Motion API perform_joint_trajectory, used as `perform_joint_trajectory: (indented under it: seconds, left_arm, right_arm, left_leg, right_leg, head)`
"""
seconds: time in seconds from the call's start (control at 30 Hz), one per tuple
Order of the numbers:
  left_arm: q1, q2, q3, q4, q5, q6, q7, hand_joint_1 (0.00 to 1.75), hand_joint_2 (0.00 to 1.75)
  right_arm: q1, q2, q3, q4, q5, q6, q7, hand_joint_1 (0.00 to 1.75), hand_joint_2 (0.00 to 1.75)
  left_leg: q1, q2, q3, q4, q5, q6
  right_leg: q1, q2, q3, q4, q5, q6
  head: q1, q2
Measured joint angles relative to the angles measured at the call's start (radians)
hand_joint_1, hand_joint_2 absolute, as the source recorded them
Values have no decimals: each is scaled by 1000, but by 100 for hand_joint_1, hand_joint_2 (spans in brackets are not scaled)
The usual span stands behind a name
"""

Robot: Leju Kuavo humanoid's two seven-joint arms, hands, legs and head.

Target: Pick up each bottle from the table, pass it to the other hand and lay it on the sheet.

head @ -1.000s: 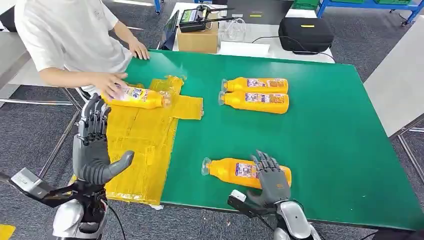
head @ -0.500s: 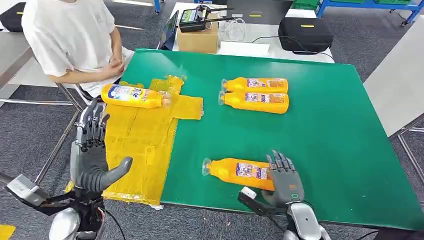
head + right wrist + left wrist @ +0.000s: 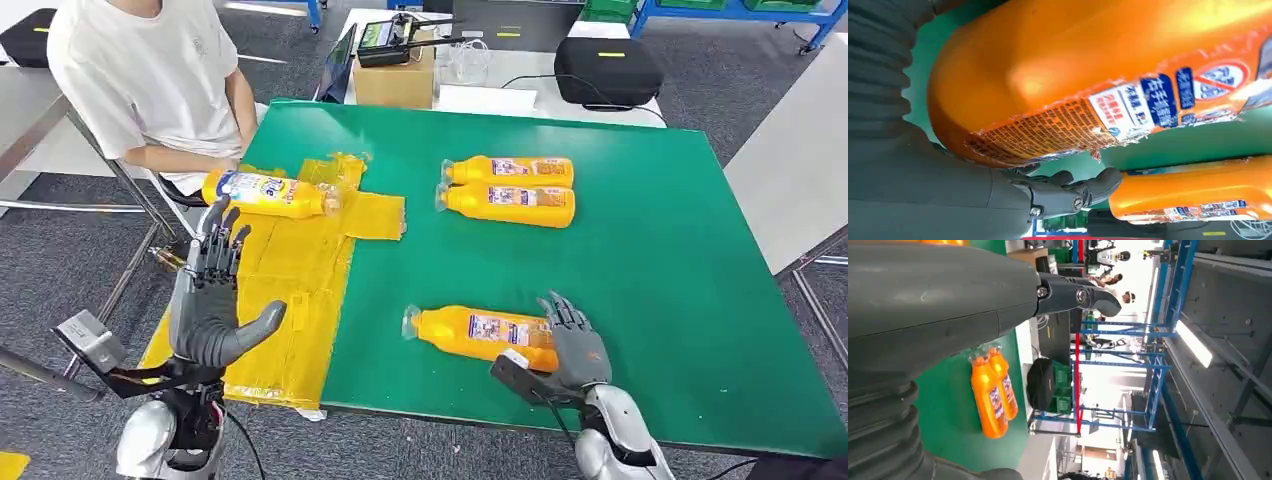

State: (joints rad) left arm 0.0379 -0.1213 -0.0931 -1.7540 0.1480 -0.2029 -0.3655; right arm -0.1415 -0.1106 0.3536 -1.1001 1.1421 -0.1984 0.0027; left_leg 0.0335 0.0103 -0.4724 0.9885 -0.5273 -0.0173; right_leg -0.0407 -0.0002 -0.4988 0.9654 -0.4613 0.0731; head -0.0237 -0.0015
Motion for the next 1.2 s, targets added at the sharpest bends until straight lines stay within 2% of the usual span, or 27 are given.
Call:
perform_joint_trajectory:
  seconds: [0.07,0.13,0.17,0.2,0.4,0.57,0.67,1.03,1.13,1.2]
  left_arm:
    - [-2,0,-1,4,2,0,0,0,175]
    - [-27,6,-21,32,31,0,16,0,175]
    - [-36,6,-28,41,34,0,16,0,175]
    - [-45,7,-35,50,38,0,16,0,175]
    - [-93,16,-77,102,60,3,27,0,175]
    - [-112,22,-92,130,72,10,45,0,175]
    - [-120,24,-97,146,74,12,51,0,175]
    - [-132,37,-100,173,82,18,66,0,175]
    - [-134,39,-100,173,84,21,66,0,175]
    - [-134,40,-100,174,88,30,64,0,175]
  right_arm:
    - [-5,1,0,9,-6,0,-5,0,175]
    - [-59,21,0,92,-71,-20,-53,0,175]
    - [-78,26,0,117,-85,-33,-67,94,175]
    - [-96,35,0,149,-100,-46,-82,173,175]
    - [-203,76,14,295,-128,-3,-129,175,175]
    - [-284,82,53,375,-130,98,-71,175,175]
    - [-315,82,71,415,-150,119,-56,175,175]
    - [-344,77,83,484,-222,124,-52,175,175]
    - [-342,76,79,492,-260,116,-96,175,175]
    - [-332,76,67,494,-336,118,-174,175,175]
  left_leg:
    - [0,0,0,0,0,0]
    - [0,2,2,0,0,0]
    - [0,2,2,0,0,0]
    - [0,3,3,0,0,0]
    - [1,4,5,0,1,0]
    - [1,6,8,0,0,0]
    - [1,6,10,0,0,0]
    - [1,6,16,0,0,0]
    - [1,5,16,0,0,0]
    - [1,5,16,0,0,0]
  right_leg:
    - [0,0,0,0,0,0]
    - [0,1,2,0,0,0]
    - [0,2,2,0,0,0]
    - [0,3,2,0,1,1]
    - [0,5,3,0,2,1]
    - [0,7,6,0,2,1]
    - [0,7,7,0,2,1]
    - [1,7,12,-1,1,1]
    - [1,7,12,-1,1,1]
    - [1,7,13,-1,1,1]
  head:
    - [0,0]
    - [0,0]
    - [0,0]
    - [0,0]
    - [0,0]
    - [0,0]
    - [0,0]
    - [0,0]
    - [0,0]
    - [0,0]
